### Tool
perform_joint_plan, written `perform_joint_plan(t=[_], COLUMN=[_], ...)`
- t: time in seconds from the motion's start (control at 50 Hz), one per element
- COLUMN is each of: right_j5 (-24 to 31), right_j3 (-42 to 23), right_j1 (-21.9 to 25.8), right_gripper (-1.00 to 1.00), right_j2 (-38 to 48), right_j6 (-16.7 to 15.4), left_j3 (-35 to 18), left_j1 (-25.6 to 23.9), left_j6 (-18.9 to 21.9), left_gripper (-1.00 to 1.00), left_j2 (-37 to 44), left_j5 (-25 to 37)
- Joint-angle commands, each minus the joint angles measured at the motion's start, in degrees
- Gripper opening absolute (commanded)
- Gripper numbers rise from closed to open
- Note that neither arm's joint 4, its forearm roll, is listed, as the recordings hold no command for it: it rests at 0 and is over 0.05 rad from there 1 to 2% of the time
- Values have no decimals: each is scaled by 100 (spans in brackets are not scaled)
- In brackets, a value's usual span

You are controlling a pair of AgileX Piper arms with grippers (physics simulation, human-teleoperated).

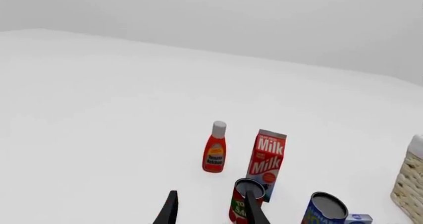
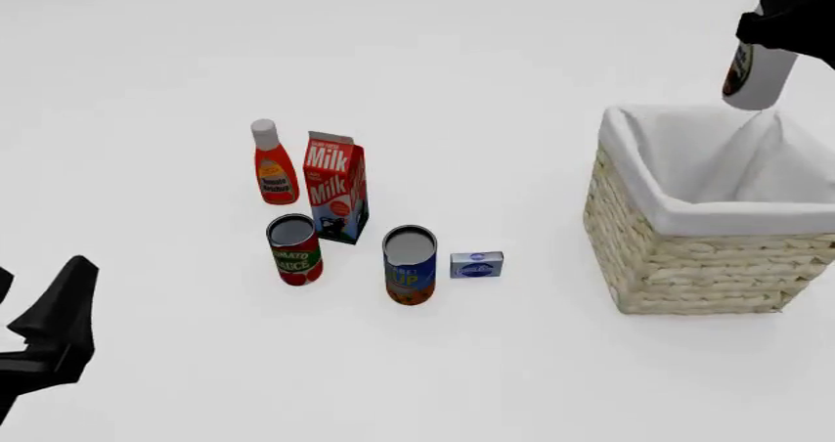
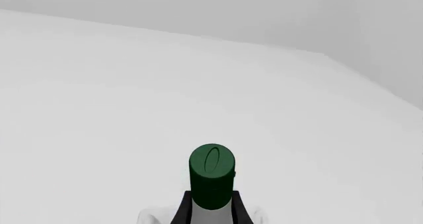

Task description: Pick the salad dressing and place it in the basket.

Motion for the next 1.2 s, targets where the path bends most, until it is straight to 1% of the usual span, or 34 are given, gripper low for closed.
perform_joint_plan(t=[0.02, 0.22, 0.34, 0.44, 0.52, 0.64, 0.76, 1.02, 1.2], right_j5=[-128, -233, -246, -392, -454, -600, -610, -709, -725], right_j3=[278, 558, 575, 585, 569, 650, 574, 654, 729], right_j1=[-30, -65, -82, -91, -119, -137, -162, -190, -174], right_gripper=[-100, -100, -100, -100, -100, -100, -100, -100, -100], right_j2=[-58, -59, -9, 154, 325, 449, 561, 723, 752], right_j6=[58, 81, 40, -4, 87, 104, 151, 161, 137], left_j3=[44, 75, 76, 96, 120, 145, 149, 143, 182], left_j1=[-4, -1, 2, 2, 7, 8, -12, 8, 9], left_j6=[-1, -22, -36, -52, -67, -84, -99, -116, -128], left_gripper=[100, 100, 100, 100, 100, 100, 100, 100, 100], left_j2=[111, 173, 175, 167, 141, 225, 277, 240, 293], left_j5=[-124, -198, -207, -209, -207, -299, -354, -289, -367])
